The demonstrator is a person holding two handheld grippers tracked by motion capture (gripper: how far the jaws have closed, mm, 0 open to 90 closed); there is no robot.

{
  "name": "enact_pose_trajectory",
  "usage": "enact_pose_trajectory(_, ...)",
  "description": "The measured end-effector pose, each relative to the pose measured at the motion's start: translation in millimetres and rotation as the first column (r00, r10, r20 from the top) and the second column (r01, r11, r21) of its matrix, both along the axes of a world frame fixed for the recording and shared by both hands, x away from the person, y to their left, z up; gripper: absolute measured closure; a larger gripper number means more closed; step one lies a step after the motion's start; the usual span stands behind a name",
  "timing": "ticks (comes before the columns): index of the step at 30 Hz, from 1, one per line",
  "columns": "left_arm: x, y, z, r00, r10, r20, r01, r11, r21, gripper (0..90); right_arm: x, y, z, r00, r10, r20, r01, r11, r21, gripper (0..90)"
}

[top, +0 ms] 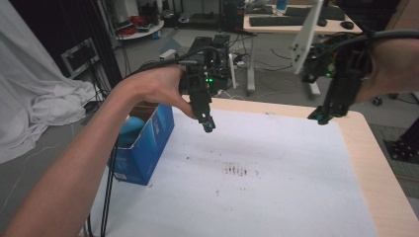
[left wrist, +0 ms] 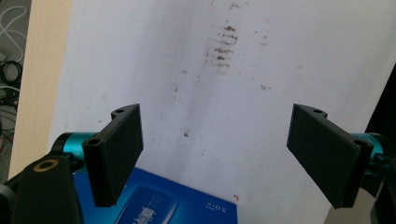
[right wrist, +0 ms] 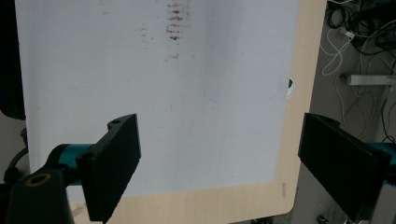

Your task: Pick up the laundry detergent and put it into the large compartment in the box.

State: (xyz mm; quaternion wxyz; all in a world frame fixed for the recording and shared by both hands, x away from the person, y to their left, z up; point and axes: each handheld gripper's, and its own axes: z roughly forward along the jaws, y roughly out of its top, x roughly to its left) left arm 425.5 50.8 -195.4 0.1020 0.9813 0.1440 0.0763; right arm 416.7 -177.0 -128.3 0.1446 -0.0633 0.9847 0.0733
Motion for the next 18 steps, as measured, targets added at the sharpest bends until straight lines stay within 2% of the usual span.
enact_pose_trajectory(9,-0.8,-25.5,-20.7,0.9977,-0.067,-0.007,0.068,0.9969,0.041,18.6,1.6,2.4,-0.7,1.0000,-0.004,0.009,0.004,1.0000,-0.006,12.3)
enact_pose_trajectory(18,-4.2,-34.5,-44.7,0.9943,-0.098,-0.044,0.100,0.9928,0.065,18.6,0.6,-0.8,1.1,0.9997,-0.022,0.013,0.022,0.9997,-0.006,12.3)
